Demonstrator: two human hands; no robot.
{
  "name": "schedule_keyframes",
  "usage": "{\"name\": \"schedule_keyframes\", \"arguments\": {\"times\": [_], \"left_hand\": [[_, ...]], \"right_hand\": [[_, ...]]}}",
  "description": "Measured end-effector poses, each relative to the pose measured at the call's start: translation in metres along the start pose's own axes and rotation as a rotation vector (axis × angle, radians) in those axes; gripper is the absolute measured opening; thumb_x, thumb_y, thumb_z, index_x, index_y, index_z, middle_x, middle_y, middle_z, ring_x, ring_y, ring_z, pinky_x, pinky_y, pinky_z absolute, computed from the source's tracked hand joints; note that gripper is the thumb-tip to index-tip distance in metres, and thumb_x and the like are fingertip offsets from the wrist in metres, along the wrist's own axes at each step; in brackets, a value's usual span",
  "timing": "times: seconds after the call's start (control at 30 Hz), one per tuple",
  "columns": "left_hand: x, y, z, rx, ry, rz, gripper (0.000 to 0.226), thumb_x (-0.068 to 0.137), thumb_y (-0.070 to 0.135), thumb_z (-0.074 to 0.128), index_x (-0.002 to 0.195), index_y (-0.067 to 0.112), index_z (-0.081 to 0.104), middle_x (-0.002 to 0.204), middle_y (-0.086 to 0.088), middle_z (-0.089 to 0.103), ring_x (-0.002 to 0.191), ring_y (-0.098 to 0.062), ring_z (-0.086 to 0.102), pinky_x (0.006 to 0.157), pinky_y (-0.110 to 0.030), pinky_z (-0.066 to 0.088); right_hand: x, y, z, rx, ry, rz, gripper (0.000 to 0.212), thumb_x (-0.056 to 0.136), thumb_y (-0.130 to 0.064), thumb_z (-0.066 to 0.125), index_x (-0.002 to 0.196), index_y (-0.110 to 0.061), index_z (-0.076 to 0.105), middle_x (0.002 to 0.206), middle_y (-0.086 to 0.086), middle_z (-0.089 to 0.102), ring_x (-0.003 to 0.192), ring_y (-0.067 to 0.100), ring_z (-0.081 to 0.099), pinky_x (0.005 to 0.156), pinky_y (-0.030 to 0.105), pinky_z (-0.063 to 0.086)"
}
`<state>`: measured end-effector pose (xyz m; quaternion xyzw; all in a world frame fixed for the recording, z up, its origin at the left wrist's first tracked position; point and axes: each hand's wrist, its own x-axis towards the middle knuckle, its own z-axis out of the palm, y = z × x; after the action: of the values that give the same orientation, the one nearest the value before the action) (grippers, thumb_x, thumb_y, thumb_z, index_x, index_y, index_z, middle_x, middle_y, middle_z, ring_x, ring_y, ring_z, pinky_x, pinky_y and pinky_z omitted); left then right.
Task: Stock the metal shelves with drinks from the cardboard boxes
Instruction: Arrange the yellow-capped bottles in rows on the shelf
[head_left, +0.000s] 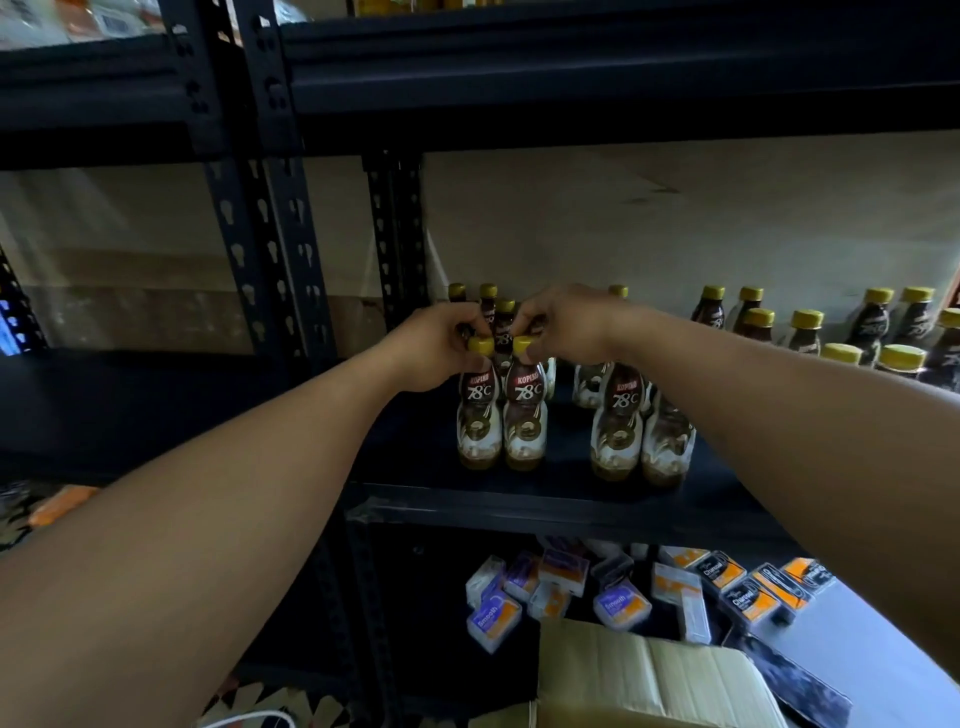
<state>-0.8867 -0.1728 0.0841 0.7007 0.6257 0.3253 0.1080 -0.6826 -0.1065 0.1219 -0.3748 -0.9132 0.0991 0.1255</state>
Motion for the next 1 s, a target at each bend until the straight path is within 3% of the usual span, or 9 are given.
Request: {"name": "schedule_keyframes", "arguments": {"times": [0.07, 0.2, 0.47, 0.57, 0.7, 0.87, 1.0], "left_hand": [[-0.005, -0.004, -0.005, 0.010, 0.001, -0.008, 0.024, 0.082, 0.015, 0.083, 0.097, 0.022, 0.066, 0.095, -0.006, 0.070, 0.088, -0.024, 0.069, 0.082, -0.040, 0.058], [-0.016, -0.007, -0.016, 0.028, -0.001, -0.011, 0.023, 0.084, 0.013, 0.081, 0.101, 0.018, 0.066, 0.096, -0.003, 0.069, 0.086, -0.017, 0.066, 0.075, -0.029, 0.054], [-0.036, -0.015, -0.031, 0.082, 0.037, -0.004, 0.024, 0.087, 0.010, 0.078, 0.106, 0.012, 0.064, 0.083, 0.009, 0.056, 0.067, 0.000, 0.053, 0.056, -0.004, 0.039], [-0.039, -0.020, -0.035, 0.086, 0.054, -0.002, 0.025, 0.086, 0.010, 0.078, 0.107, 0.011, 0.065, 0.082, 0.009, 0.060, 0.065, 0.004, 0.055, 0.057, -0.003, 0.039], [-0.041, -0.025, -0.035, 0.113, 0.071, 0.012, 0.025, 0.086, 0.012, 0.079, 0.108, 0.013, 0.066, 0.085, 0.008, 0.062, 0.073, -0.002, 0.057, 0.059, -0.003, 0.039], [-0.041, -0.026, -0.032, 0.113, 0.111, 0.020, 0.024, 0.087, 0.011, 0.078, 0.107, 0.012, 0.066, 0.087, 0.011, 0.060, 0.078, -0.002, 0.056, 0.061, -0.003, 0.040], [-0.038, -0.028, -0.028, 0.127, 0.134, 0.000, 0.024, 0.087, 0.013, 0.077, 0.108, 0.014, 0.065, 0.091, 0.008, 0.061, 0.090, -0.014, 0.060, 0.074, -0.021, 0.046]], "right_hand": [[0.001, -0.007, 0.002, 0.017, 0.003, -0.011, 0.039, 0.094, -0.032, 0.074, 0.131, -0.028, 0.065, 0.125, -0.009, 0.057, 0.111, 0.015, 0.057, 0.088, 0.031, 0.047], [0.003, -0.016, 0.009, 0.055, 0.018, -0.017, 0.038, 0.093, -0.034, 0.074, 0.130, -0.030, 0.065, 0.114, -0.011, 0.053, 0.105, 0.012, 0.054, 0.074, 0.026, 0.043], [0.006, -0.032, 0.022, 0.105, 0.032, -0.009, 0.038, 0.093, -0.036, 0.074, 0.129, -0.030, 0.064, 0.127, -0.007, 0.057, 0.116, 0.019, 0.057, 0.090, 0.034, 0.048], [0.006, -0.032, 0.027, 0.154, 0.058, 0.005, 0.036, 0.092, -0.036, 0.075, 0.125, -0.031, 0.064, 0.125, -0.005, 0.062, 0.113, 0.017, 0.060, 0.094, 0.037, 0.051], [0.006, -0.034, 0.033, 0.216, 0.082, 0.010, 0.033, 0.092, -0.032, 0.076, 0.123, -0.028, 0.064, 0.108, -0.004, 0.068, 0.094, 0.012, 0.069, 0.092, 0.039, 0.057], [0.011, -0.035, 0.041, 0.215, 0.122, 0.009, 0.031, 0.091, -0.035, 0.076, 0.120, -0.029, 0.066, 0.100, -0.005, 0.071, 0.094, 0.012, 0.068, 0.091, 0.038, 0.057], [0.016, -0.035, 0.044, 0.224, 0.153, 0.000, 0.029, 0.090, -0.034, 0.077, 0.117, -0.029, 0.068, 0.099, -0.005, 0.069, 0.093, 0.013, 0.068, 0.087, 0.034, 0.056]]}}
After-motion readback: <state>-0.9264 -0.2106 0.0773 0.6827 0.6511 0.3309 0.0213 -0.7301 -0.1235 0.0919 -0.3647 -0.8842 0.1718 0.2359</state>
